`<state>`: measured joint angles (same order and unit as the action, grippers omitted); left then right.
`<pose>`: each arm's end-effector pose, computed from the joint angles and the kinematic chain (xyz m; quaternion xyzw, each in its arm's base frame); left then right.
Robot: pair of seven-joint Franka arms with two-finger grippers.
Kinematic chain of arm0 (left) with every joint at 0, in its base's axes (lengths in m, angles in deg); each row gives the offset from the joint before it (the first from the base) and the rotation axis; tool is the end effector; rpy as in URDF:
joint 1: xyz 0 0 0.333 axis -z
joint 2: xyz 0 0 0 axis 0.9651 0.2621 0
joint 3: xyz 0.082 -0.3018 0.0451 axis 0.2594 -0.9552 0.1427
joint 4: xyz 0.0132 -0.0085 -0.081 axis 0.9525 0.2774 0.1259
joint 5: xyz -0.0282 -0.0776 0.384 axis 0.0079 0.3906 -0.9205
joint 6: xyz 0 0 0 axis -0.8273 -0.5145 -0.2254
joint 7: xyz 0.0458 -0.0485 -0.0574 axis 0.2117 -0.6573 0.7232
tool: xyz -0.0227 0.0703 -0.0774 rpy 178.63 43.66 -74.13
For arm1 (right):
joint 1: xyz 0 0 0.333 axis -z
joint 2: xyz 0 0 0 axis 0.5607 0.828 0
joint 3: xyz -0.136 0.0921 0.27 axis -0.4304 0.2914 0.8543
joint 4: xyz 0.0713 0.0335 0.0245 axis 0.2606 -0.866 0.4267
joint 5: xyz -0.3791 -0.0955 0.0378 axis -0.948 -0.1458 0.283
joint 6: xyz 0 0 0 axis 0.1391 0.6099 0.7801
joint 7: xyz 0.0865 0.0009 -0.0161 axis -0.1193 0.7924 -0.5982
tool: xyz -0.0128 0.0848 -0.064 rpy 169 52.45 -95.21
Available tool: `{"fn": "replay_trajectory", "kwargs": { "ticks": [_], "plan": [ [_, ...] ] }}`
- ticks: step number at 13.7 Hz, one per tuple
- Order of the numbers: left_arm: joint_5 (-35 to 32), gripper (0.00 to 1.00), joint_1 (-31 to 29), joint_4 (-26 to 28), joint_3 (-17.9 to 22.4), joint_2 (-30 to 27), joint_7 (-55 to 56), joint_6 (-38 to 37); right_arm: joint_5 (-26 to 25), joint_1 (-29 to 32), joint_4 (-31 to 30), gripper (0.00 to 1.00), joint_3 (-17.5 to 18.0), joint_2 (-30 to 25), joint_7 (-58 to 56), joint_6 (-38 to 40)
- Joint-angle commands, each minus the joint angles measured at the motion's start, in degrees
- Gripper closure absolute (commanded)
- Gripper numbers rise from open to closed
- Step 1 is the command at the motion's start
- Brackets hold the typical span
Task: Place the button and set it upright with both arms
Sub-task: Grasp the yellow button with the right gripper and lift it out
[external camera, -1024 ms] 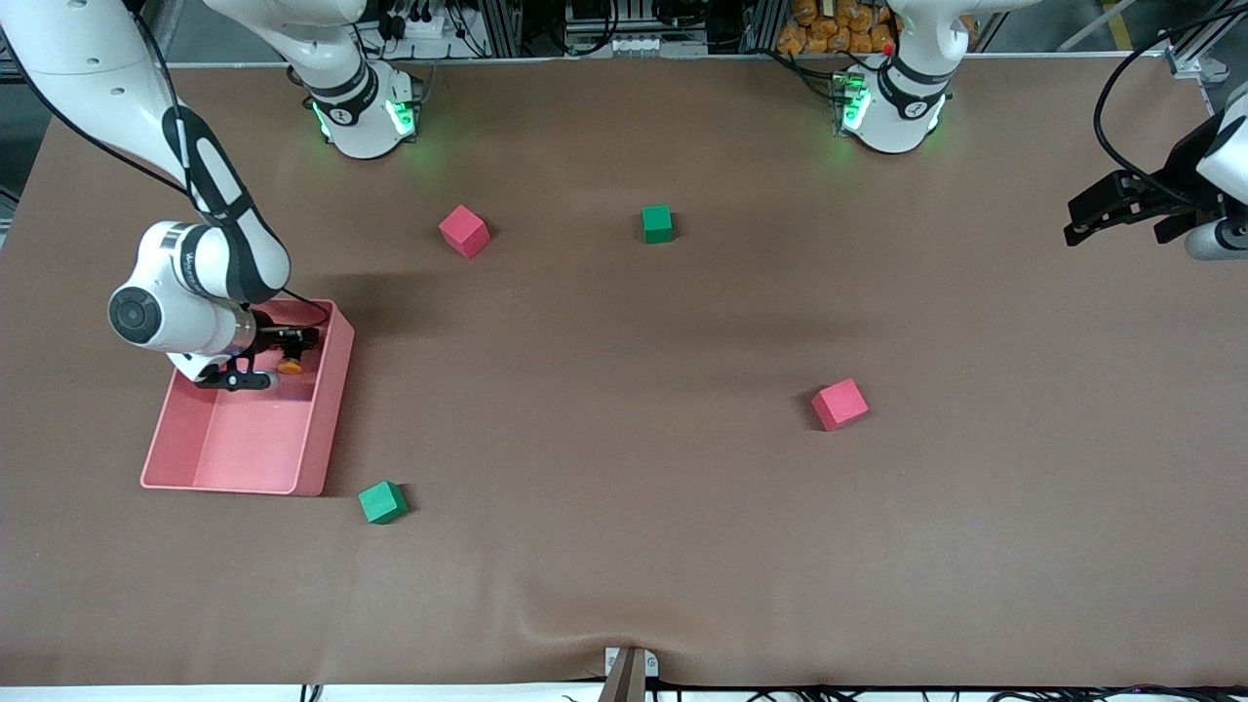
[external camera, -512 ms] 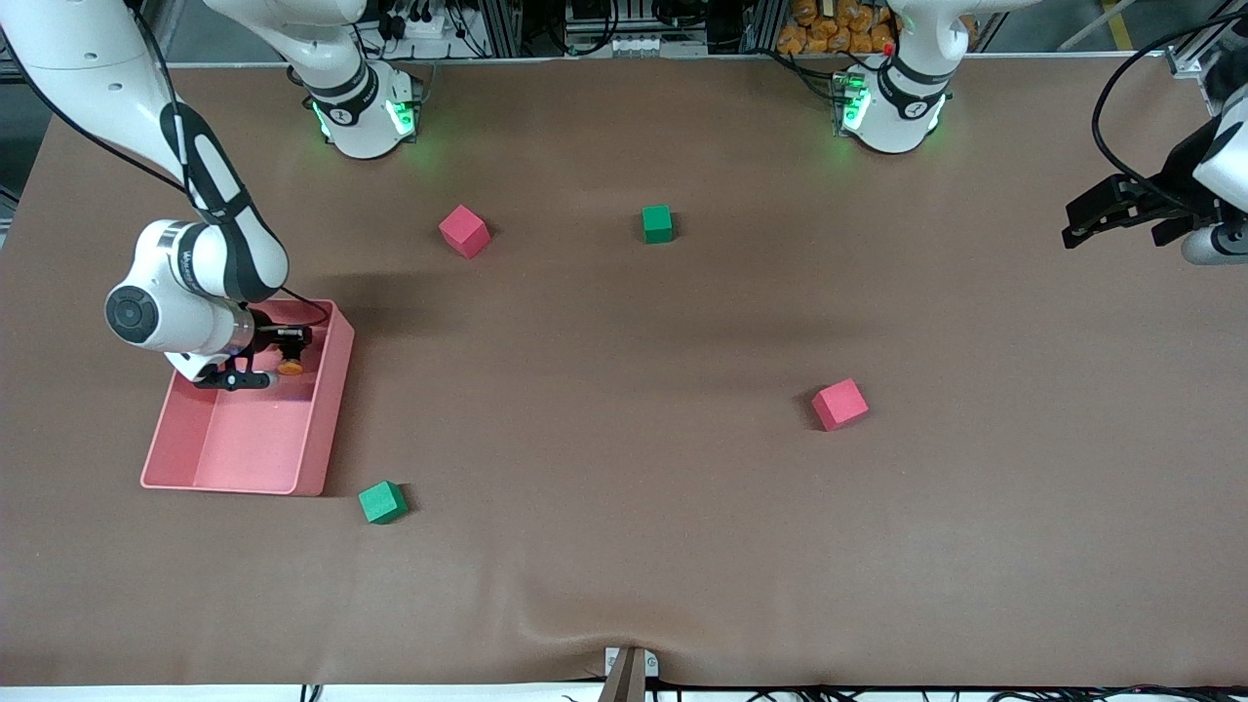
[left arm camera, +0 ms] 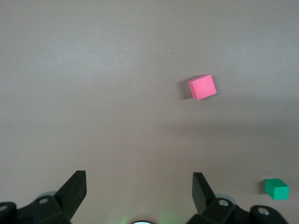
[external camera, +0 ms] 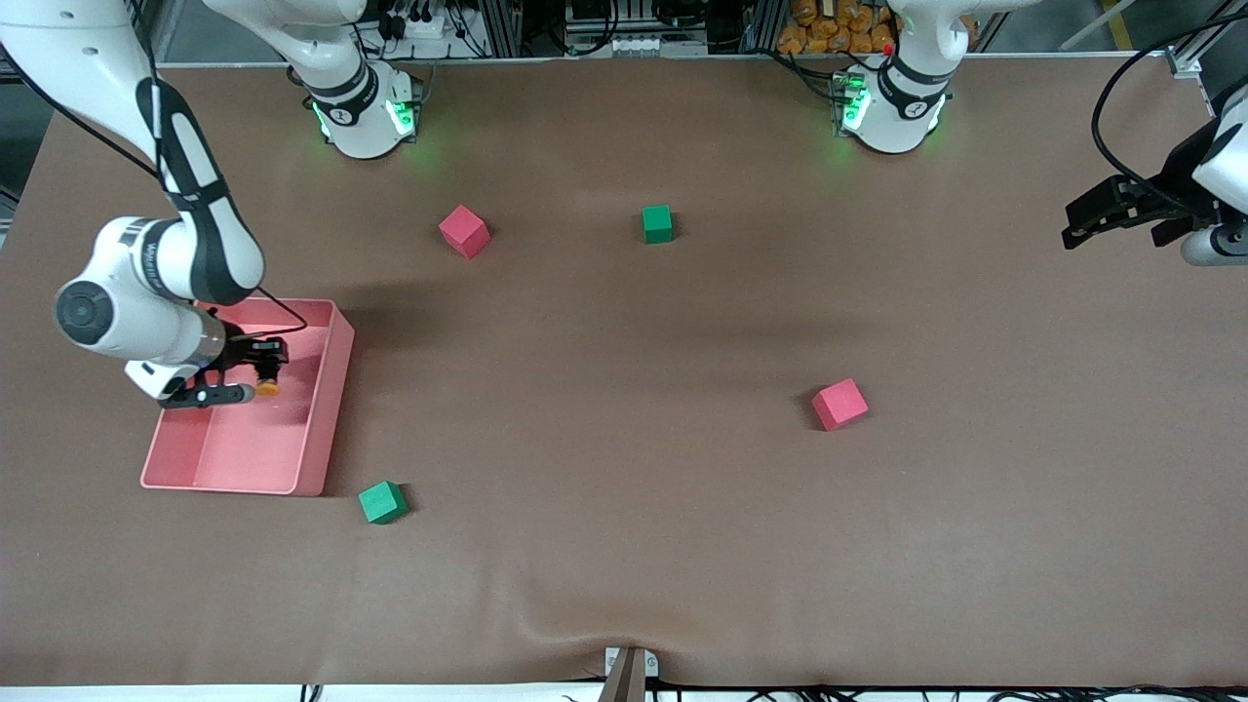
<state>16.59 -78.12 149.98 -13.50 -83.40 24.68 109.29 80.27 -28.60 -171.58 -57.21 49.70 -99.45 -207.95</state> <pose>0.5386 -0.0283 0.6331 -0.9997 -0.0115 0.0192 0.0015 0.5630 -0.0746 0.2603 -0.9945 -0.0628 0.0831 0.0066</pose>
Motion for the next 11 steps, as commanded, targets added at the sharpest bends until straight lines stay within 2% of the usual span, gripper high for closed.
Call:
{"fn": "replay_trajectory", "kwargs": {
  "ticks": [1,4,6,8,11],
  "plan": [
    [-0.86,0.0,-0.29,-1.02,-0.23,0.46,-0.86,-1.26,0.48,-1.63,6.01,1.0,-0.16,-0.46,-3.79,5.04],
    [-0.86,0.0,-0.46,-0.93,-0.23,0.46,-1.03,-1.26,0.4,-7.06,11.29,1.0,-0.16,0.06,-7.47,7.86],
    [-0.86,0.0,-0.46,-0.67,-0.23,0.46,-1.03,-1.61,0.57,-12.07,13.93,1.0,-0.16,0.59,-12.48,7.95],
    [-0.86,0.0,-0.46,-0.84,-0.23,0.46,-0.94,-1.88,1.18,-18.3,16.3,1.0,-0.08,2.26,-12.59,7.95],
    [-0.86,0.0,-0.46,-1.11,-0.23,0.55,-0.94,-1.79,8.63,-25.43,20.69,1.0,-0.16,7.17,-12.32,7.87]
  ]
}}
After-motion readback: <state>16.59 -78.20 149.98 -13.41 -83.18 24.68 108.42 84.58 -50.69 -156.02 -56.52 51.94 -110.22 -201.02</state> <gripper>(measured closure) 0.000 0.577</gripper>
